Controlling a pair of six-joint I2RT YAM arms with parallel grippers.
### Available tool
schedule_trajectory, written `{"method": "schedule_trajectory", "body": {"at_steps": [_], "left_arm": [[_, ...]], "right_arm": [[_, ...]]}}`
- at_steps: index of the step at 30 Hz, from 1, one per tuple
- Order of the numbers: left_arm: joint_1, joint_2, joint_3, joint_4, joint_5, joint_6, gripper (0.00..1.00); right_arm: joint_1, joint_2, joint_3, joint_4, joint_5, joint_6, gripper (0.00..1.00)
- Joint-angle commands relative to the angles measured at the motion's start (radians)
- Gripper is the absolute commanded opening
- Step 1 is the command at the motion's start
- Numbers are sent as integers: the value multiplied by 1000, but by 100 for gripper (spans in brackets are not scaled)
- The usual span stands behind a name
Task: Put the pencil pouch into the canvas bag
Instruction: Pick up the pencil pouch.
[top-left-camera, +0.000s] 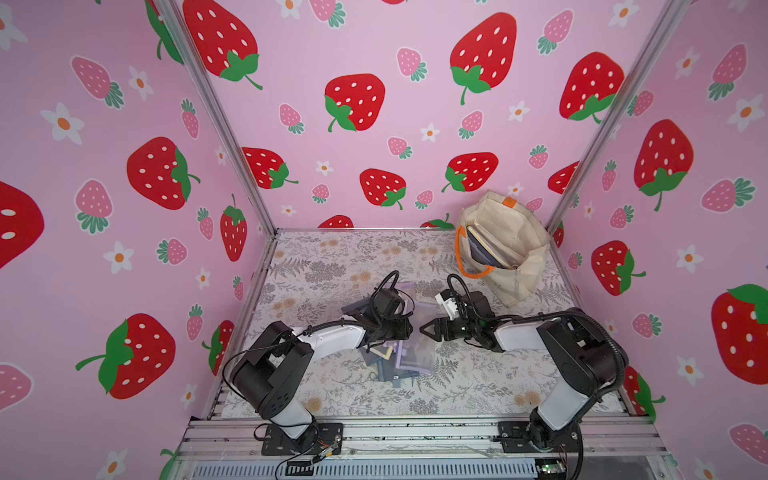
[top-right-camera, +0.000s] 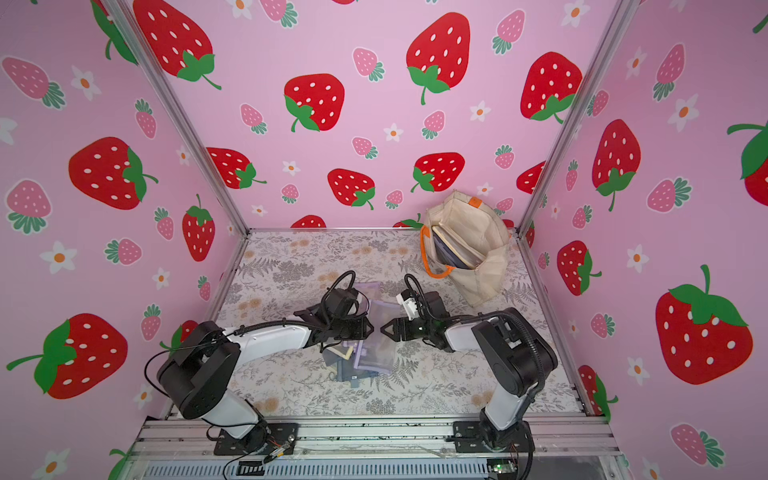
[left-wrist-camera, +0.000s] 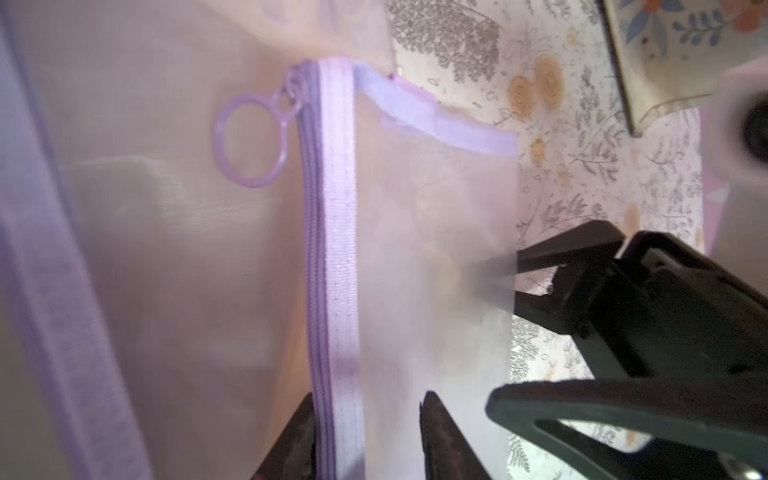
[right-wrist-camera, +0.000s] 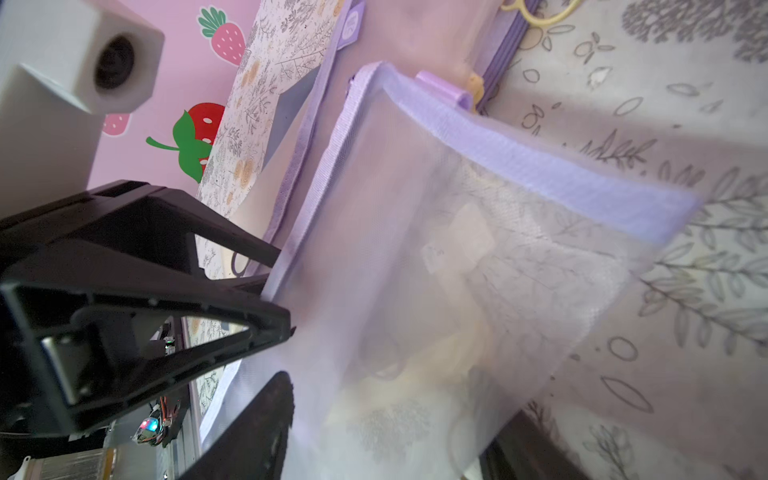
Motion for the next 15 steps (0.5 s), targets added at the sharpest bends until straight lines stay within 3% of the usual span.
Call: {"method": "schedule_trajectory", "body": {"at_steps": [1, 4, 7, 15], "left_arm": [[-11, -21, -21, 67, 59, -40, 36], [-11, -31, -29, 76, 65, -45, 32], [-11, -43, -35, 74, 66, -44, 22], [-11, -102, -47, 60, 61, -25, 22]], "right_arm": [[8, -8, 5, 54, -22, 23, 58], [8, -45, -11, 67, -15, 26, 39], [8, -88, -20, 62, -13, 18, 28], [6, -253, -5, -94, 9, -65, 0]]}}
